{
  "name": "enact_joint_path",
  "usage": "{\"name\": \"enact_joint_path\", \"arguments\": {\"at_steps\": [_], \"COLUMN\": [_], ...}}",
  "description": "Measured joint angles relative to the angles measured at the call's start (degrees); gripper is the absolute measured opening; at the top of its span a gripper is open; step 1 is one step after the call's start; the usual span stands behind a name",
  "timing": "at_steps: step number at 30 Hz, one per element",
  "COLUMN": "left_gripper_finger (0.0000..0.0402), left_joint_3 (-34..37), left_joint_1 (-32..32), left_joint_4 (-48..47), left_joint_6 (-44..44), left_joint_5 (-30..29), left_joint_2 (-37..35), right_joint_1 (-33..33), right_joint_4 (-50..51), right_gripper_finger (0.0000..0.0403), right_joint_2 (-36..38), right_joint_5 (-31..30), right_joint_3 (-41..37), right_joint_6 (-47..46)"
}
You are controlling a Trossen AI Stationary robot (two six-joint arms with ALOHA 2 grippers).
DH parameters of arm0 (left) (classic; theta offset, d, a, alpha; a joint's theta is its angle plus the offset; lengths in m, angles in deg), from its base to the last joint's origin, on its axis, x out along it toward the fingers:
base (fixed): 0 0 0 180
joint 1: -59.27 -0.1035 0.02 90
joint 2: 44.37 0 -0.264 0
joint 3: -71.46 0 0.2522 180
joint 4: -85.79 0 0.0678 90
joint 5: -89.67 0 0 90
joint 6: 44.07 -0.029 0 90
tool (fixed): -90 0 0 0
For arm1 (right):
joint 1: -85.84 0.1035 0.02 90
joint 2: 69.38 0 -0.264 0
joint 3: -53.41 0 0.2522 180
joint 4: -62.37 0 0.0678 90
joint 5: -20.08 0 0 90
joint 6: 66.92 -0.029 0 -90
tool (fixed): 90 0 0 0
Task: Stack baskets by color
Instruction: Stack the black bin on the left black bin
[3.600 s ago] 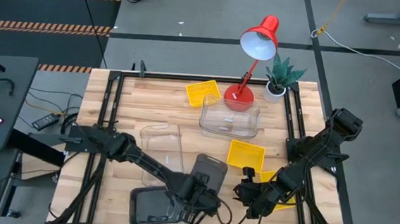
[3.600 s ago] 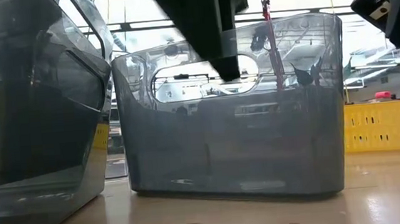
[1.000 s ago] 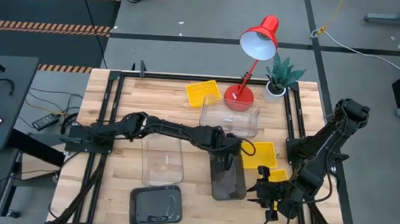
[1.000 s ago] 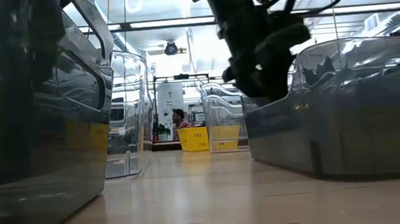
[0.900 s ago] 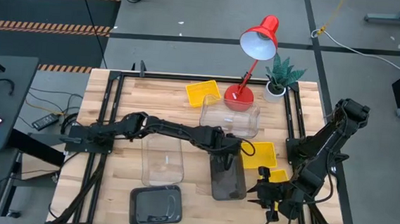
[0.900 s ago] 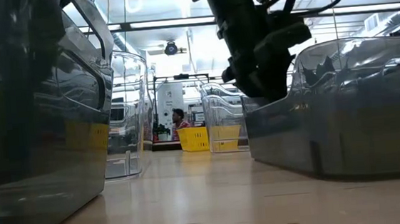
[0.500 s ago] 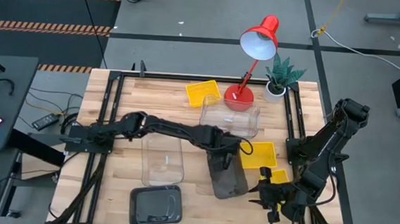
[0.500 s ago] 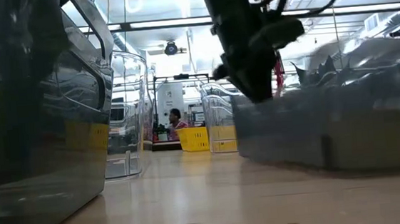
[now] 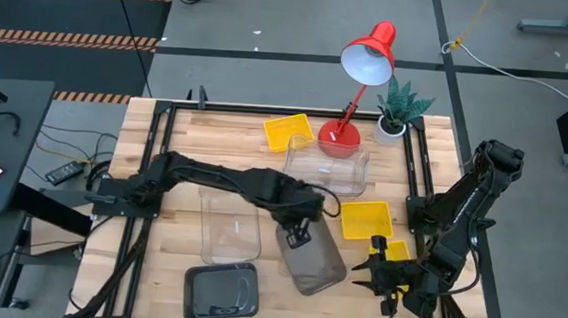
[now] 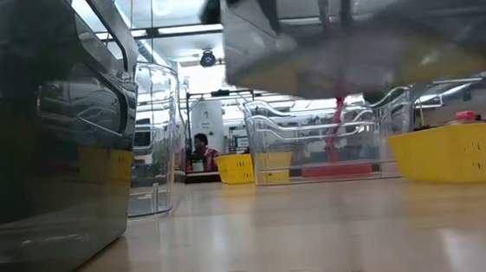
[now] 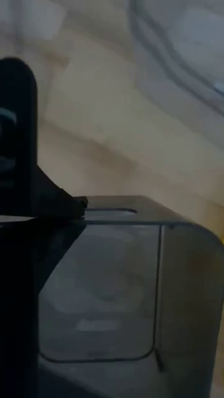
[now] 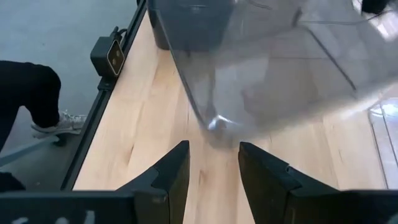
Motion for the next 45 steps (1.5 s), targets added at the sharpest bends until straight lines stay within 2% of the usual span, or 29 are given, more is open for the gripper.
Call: {"name": "enact_joint_path", "arguments": {"at_steps": [9,14,22,27,33,38,41,45], "left_gripper_finger": [0.0004,0.0005,0.0005,0.0005,0.0005,0.0005,0.0004,0.0004], "left_joint_3": [-0.03,-0.02,0.04,0.02,0.02,0.02,0.04,3.3], "left_joint_1": [7.84,14.08,25.5,32.09,37.34,39.8,40.39,40.48], "left_joint_4": [-6.01,-9.01,-14.27,-19.82,-19.47,-19.42,-19.45,-19.32], "left_joint_6": [20.95,36.46,60.23,75.61,83.27,85.65,86.45,86.31], "left_joint_5": [-0.28,-6.37,-13.79,-16.31,-16.77,-15.64,-16.96,-16.89], "left_joint_2": [-6.76,-8.66,-7.9,-7.83,-7.92,-7.92,-7.92,-8.89], "right_joint_1": [1.82,2.83,4.69,6.26,6.94,6.94,6.92,6.85], "right_joint_4": [-0.1,-1.11,-1.86,-1.85,-1.89,-1.96,-2.18,-2.18], "right_gripper_finger": [0.0143,0.0143,0.0143,0.0143,0.0143,0.0143,0.0143,0.0143], "right_joint_2": [0.0,0.0,0.0,0.0,0.0,0.0,0.0,0.0], "right_joint_5": [-0.03,-0.05,0.09,0.2,0.29,0.88,1.72,2.15], "right_joint_3": [0.0,0.0,0.0,0.0,0.0,0.0,0.0,0.0], "right_joint_6": [0.62,1.08,1.49,2.07,3.47,4.03,4.19,4.19]}}
